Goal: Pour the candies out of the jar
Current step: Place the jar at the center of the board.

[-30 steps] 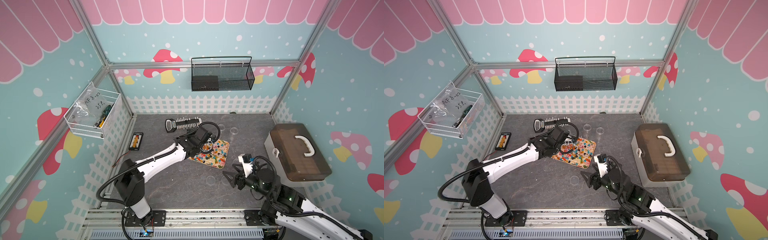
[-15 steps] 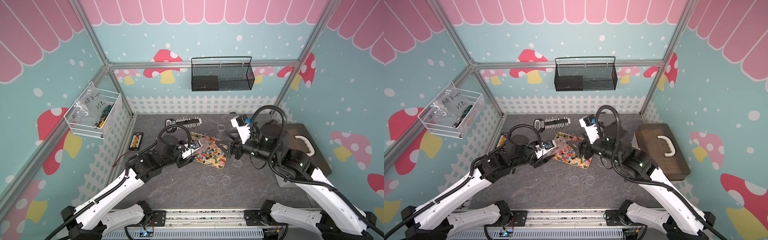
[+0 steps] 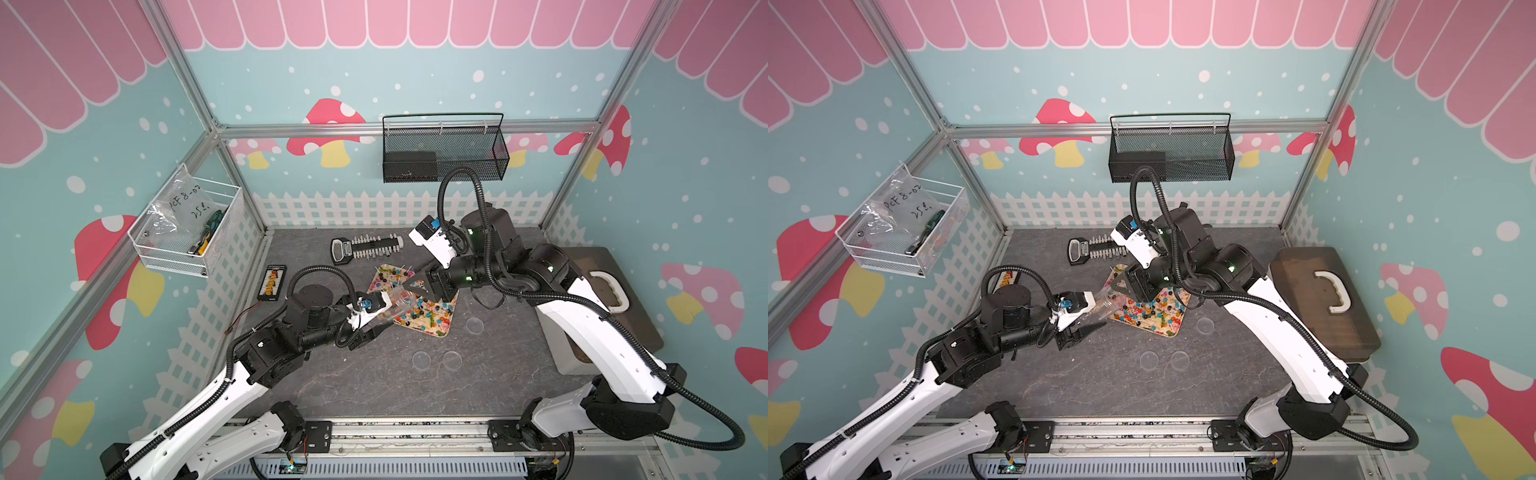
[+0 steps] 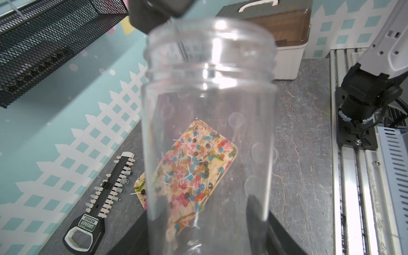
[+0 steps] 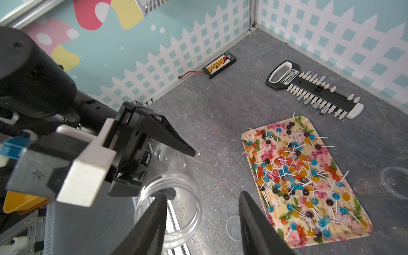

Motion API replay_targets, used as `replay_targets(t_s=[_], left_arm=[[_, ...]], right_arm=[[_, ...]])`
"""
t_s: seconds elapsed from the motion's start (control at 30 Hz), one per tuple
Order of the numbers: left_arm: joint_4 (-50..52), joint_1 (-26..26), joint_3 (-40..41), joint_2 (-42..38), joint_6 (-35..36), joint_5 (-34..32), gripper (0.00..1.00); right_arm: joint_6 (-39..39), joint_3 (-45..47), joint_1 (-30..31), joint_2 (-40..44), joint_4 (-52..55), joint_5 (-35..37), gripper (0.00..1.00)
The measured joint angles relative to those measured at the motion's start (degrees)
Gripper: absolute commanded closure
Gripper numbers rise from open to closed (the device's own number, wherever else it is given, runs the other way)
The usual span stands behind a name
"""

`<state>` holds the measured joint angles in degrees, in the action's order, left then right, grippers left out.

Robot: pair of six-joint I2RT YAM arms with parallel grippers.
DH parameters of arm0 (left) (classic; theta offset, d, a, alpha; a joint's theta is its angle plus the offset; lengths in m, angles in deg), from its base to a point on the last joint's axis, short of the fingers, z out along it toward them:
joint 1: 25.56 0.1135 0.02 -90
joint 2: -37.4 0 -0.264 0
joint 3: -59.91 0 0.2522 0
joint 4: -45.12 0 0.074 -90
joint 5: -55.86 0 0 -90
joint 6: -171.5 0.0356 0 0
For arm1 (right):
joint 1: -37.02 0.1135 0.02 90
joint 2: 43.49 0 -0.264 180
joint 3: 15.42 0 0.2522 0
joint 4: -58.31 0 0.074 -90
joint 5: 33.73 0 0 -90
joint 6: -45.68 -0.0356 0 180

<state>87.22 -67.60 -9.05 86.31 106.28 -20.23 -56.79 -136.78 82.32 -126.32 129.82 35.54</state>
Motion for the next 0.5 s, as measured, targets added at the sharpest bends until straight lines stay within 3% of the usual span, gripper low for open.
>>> replay_targets(t_s=[0.27,0.5], left_arm=[[-3.43,0.79,0.83,1.38,-2.73,2.21,0.40],[-4.72,0.79,2.34,1.66,-3.65,2.43,0.39]], right_arm=[[0.48,1.51,0.00,-0.39,2.16,0.20,0.60],[0.81,1.55,0.00,-2.43,1.81,-0.31,0.95]])
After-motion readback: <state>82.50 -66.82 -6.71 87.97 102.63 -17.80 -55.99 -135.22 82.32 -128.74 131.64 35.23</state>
